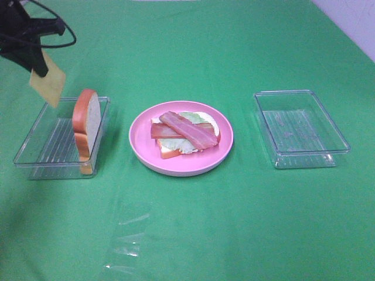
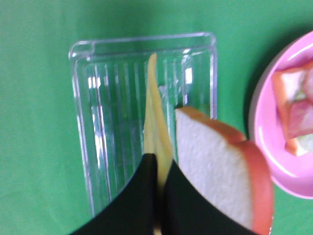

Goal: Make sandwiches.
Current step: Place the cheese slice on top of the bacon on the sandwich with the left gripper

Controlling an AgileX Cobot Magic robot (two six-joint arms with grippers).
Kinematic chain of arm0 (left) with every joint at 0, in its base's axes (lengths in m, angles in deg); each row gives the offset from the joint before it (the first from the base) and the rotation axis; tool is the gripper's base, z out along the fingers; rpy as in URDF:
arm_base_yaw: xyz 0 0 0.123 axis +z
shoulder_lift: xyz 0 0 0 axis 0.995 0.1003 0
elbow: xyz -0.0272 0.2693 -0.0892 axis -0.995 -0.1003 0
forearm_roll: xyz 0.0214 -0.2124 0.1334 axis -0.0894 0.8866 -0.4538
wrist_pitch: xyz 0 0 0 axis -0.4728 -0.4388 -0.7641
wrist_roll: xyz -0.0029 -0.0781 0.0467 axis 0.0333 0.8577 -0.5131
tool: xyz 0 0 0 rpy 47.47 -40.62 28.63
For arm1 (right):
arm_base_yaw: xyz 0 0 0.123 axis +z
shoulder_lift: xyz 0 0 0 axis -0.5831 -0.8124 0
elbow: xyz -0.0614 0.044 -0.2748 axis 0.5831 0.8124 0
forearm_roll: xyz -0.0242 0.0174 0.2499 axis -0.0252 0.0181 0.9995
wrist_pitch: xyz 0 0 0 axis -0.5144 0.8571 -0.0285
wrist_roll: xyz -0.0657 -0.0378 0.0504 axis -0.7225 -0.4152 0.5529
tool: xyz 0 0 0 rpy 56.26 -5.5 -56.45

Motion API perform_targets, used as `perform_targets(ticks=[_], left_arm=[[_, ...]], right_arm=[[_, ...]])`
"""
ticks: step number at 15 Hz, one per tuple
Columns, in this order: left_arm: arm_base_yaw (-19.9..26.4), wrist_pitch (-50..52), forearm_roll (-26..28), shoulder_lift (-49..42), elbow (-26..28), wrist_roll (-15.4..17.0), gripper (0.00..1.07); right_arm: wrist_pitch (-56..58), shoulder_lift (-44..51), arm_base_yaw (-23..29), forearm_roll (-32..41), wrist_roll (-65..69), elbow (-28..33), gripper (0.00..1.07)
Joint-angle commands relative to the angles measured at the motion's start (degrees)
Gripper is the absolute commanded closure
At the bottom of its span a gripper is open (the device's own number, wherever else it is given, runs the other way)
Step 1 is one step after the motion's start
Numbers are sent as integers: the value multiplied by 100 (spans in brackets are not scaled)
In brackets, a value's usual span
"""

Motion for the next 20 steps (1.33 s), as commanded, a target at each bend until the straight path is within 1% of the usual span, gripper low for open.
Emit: perform_targets(ticks=[1,2,3,6,7,8,9,10,12,13,15,20], left_arm=[[-470,189,97,-46,733,229,107],[-659,418,183,-46,877,258,107],[-854,716,367,-46,905,309,107],[-1392,1215,1112,103,905,315,107],[-1570,1272,1381,195,900,269,107],[-1662,1283,1524,258,900,201,107],[-1868,1295,1845,470,900,0,107],[-1942,1295,1931,556,900,0,107],[-2189,1278,2275,854,900,-172,107],[-2263,1249,2406,980,894,-246,107],[-2315,1031,2567,1301,894,-264,107],[-2315,888,2555,1427,894,-264,107]], right_arm=[[-23,183,-23,0,-46,23,10],[-23,183,-23,0,-46,23,10],[-23,183,-23,0,-46,23,10],[-23,183,-23,0,-46,23,10],[-23,183,-23,0,-46,23,10],[-23,183,-23,0,-46,23,10],[-23,183,-23,0,-46,23,10],[-23,183,-23,0,-46,23,10],[-23,183,-23,0,-46,23,10],[-23,183,-23,0,-46,23,10],[-23,183,-23,0,-46,23,10],[-23,183,-23,0,-46,23,10]])
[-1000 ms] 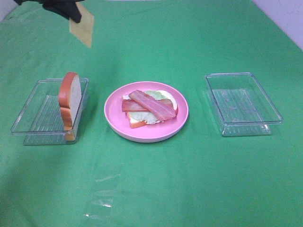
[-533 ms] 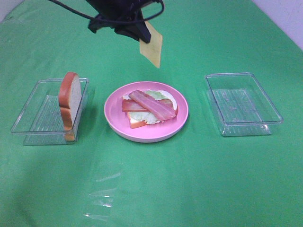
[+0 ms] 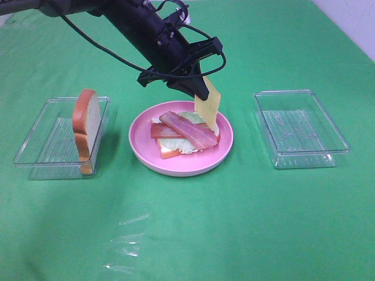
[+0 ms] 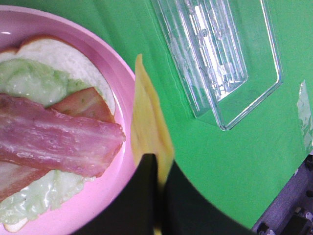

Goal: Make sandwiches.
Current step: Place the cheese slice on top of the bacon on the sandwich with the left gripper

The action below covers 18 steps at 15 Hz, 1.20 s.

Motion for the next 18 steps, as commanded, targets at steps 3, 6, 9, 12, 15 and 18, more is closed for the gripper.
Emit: perform_targets(ticks=[3,6,9,12,15,18], left_arm=[[-23,-195,-138,69,23,23,107],[-23,-315,-768,269,23,286,107],[-23,-218,-1180,309,23,441,107],[-40,-120,-1192,309,23,453,100],[-46,-120,-1197,309,23,453,65],[-46,-126,-1215,258,74,355,5]], right_arm=[[-23,183,-23,0,-46,23,10],[-23,183,-23,0,-46,23,10],[-23,183,-23,0,-46,23,10],[-23,183,-23,0,-46,23,10],[-23,183,-23,0,-46,23,10],[-23,183,-23,0,-46,23,10]])
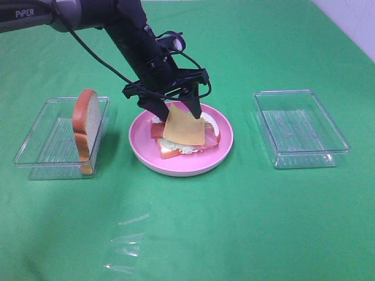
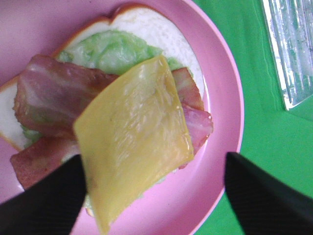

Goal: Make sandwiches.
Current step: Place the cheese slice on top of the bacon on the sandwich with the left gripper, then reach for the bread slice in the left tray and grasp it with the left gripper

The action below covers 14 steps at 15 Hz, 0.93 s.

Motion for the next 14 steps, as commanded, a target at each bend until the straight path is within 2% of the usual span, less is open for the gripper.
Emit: perform_targets(ticks=[1,4,6,7,8,9,12,14], left_arm=[[-46,-23,-11,-52,126,-115,5],[-46,-372,-52,-52,710,-138,5],[-46,-779,-258,-52,1312,-11,5],[-34,-1455,-842,-52,1919,160,5],[-29,-1438,-1026,-74,2034,206,5],[-23,-1438,-1272,-195,2086,309,5],[109,-1438,-1822,-573,1994,355,6],[395,-1438,-1845,-888,1513,361,6]], right_arm=[[-23,183,-23,0,-46,23,10],[-23,183,-23,0,-46,23,10],[-23,183,-23,0,-46,23,10],[-23,183,-23,0,-46,23,10],[-23,183,-23,0,-46,23,10],[-23,183,-23,0,-46,23,10],[-23,183,-23,0,-46,23,10],[-23,183,-23,0,-46,23,10]])
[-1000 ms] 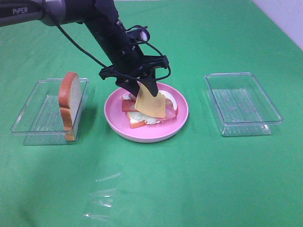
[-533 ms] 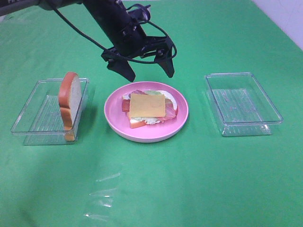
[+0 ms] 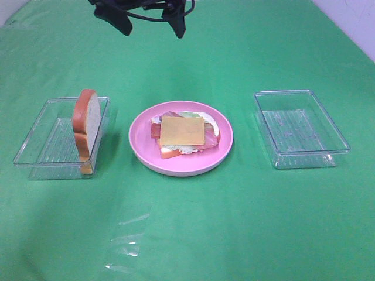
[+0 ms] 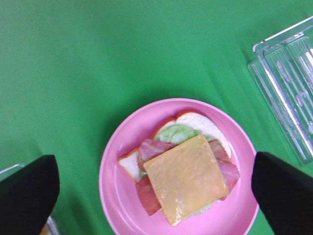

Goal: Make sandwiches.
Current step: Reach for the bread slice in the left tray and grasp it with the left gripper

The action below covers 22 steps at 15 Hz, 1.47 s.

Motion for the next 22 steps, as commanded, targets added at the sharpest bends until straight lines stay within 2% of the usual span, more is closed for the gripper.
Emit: perform_targets(ticks=[1,2,5,10,12,13,14,16,20,22], left_arm=[[350,-619,-86,-441,-676,57,6],[435,-619,-109,-539,-865,57,7],[928,-619,-120,-1106,-2057,57,7],[968,-619,97,-1129,-2819,97,7],[968,-602,52,-1094,-3151,275,7],[968,-584,-57,-985,-3186,665,8],[951,-584,-57,-911,-3186,894,8],[951,-613,-46,-773,-3186,1169,8],[951,-584,-46,-751,-3209,1346,8],[951,-619,69,-705,-3214,1232,8]], right_arm=[[-23,183,-23,0,-46,23,10],[-23,183,-23,0,-46,23,10],[-23,183,-23,0,-46,23,10],[-23,183,-23,0,-46,23,10],[-23,183,-23,0,-46,23,10],[-23,183,-23,0,-46,23,10],[-23,183,-23,0,-46,23,10],[-23,183,-23,0,-46,23,10],[-23,183,-23,0,-46,23,10],[-23,183,-23,0,-46,23,10]])
